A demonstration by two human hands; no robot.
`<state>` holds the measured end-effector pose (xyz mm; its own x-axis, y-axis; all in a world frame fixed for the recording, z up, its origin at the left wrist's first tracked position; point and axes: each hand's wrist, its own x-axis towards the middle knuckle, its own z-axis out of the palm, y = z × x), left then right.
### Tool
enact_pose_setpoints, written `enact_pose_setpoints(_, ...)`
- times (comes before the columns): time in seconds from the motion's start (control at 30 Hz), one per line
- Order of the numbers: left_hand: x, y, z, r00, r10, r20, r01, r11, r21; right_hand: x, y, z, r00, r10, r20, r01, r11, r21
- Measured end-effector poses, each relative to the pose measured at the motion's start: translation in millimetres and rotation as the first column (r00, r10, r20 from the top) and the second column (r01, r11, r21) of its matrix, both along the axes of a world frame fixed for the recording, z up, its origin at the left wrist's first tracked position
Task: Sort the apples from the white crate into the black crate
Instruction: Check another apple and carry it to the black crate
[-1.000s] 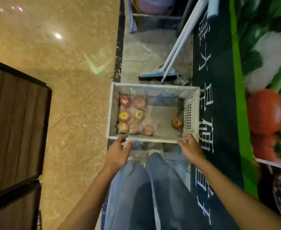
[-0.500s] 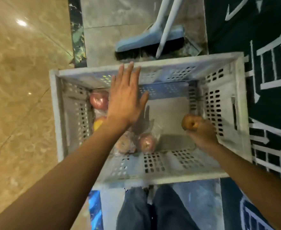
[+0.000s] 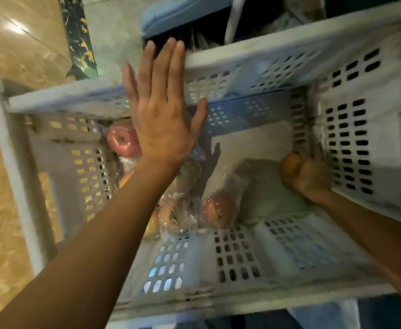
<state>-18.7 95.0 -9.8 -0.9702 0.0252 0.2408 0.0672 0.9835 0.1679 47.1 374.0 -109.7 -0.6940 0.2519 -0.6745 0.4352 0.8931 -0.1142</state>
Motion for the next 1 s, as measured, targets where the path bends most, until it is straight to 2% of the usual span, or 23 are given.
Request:
enact_pose_setpoints(0.13, -1, -2, 16, 0.99, 0.004, 0.143, 0.005, 0.998, -0.065, -3, -21, 33, 0.964, -0.266, -0.018, 0.256, 0.943, -0.214)
enact_pose_setpoints(0.3, 2, -7, 44, 0.927, -0.052, 0.372, 0.082, 0.994, -0.065, -11, -63, 104, 0.889, -0.455, -0.056, 0.373, 0.789, -0.488)
enact_pose_setpoints(0.4, -3, -11, 63, 0.833, -0.074, 0.549, 0.128, 0.99, -0.061, -14, -78, 148, 0.844, -0.536, 0.03, 0.443, 0.665, -0.601)
enact_pose_setpoints(0.5, -9, -11, 91, 0.789, -0.075, 0.61, 0.082, 0.996, 0.017, -17, -90, 186, 0.794, -0.585, 0.162, 0.52, 0.517, -0.679)
enact_pose_setpoints(0.67, 27, -3, 145, 0.82, -0.013, 0.572, -0.177, 0.945, 0.275, -18, -97, 246, 0.69, -0.528, 0.495, 0.693, 0.285, -0.663)
enact_pose_setpoints(0.73, 61, -7, 163, 0.759, 0.015, 0.651, -0.284, 0.907, 0.311, -16, -100, 275, 0.66, -0.491, 0.569, 0.721, 0.2, -0.663)
enact_pose_setpoints(0.87, 121, -16, 203, 0.558, 0.048, 0.828, -0.513, 0.805, 0.299, -7, -106, 325, 0.603, -0.447, 0.661, 0.776, 0.134, -0.617)
enact_pose_setpoints(1.0, 156, -19, 242, 0.49, 0.028, 0.871, -0.635, 0.696, 0.335, 0, -118, 370, 0.542, -0.44, 0.716, 0.825, 0.116, -0.553)
